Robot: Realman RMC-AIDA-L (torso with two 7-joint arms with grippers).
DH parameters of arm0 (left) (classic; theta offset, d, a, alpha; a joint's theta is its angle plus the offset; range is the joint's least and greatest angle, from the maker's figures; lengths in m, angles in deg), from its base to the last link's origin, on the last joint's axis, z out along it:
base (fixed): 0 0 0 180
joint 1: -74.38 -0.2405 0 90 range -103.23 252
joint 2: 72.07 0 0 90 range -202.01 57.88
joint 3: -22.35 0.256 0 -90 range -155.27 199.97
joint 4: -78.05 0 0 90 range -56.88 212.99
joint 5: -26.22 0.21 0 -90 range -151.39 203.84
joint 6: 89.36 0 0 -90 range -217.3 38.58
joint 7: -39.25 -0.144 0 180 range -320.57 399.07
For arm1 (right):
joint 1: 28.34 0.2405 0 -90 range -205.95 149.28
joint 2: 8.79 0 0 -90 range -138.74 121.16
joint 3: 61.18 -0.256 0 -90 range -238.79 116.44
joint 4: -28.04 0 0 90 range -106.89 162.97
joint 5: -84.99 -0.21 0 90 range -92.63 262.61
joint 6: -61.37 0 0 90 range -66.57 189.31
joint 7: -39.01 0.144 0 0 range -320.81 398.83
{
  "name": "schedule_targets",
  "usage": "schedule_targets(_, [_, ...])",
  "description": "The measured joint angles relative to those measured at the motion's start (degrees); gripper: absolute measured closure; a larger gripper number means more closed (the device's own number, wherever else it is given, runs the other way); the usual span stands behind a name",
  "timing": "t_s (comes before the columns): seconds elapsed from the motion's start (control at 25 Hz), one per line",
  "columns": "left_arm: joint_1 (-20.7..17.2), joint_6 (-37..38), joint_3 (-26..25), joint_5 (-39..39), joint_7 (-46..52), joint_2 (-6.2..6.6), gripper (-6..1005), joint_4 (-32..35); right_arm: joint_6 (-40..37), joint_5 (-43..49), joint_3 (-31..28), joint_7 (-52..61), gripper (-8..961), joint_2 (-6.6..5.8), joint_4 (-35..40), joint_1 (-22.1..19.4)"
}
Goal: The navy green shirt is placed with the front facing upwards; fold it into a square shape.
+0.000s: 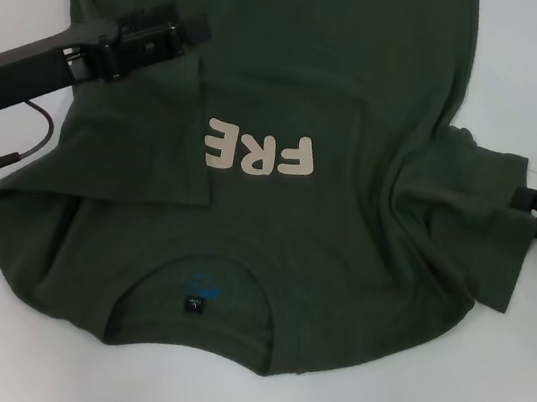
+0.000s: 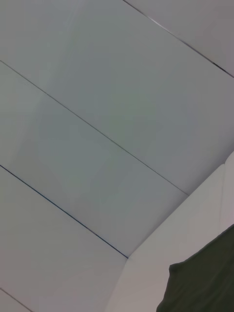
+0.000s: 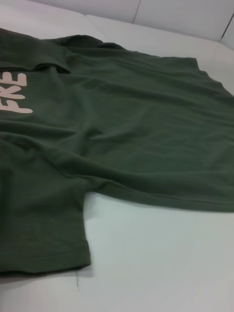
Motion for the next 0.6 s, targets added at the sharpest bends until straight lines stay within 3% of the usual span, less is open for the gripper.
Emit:
schedule_targets(0.44, [0.0, -0.6, 0.0, 0.0, -0.1, 0.04, 125, 0.0, 0.8, 0.0, 0.3, -0.2, 105, 0.95, -0.1, 0.9])
schedule_targets(0.6, [0.0, -0.7, 0.0, 0.0, -0.1, 0.08, 125, 0.0, 1.3, 0.0, 0.3, -0.2, 175, 0.98, -0.9, 1.0])
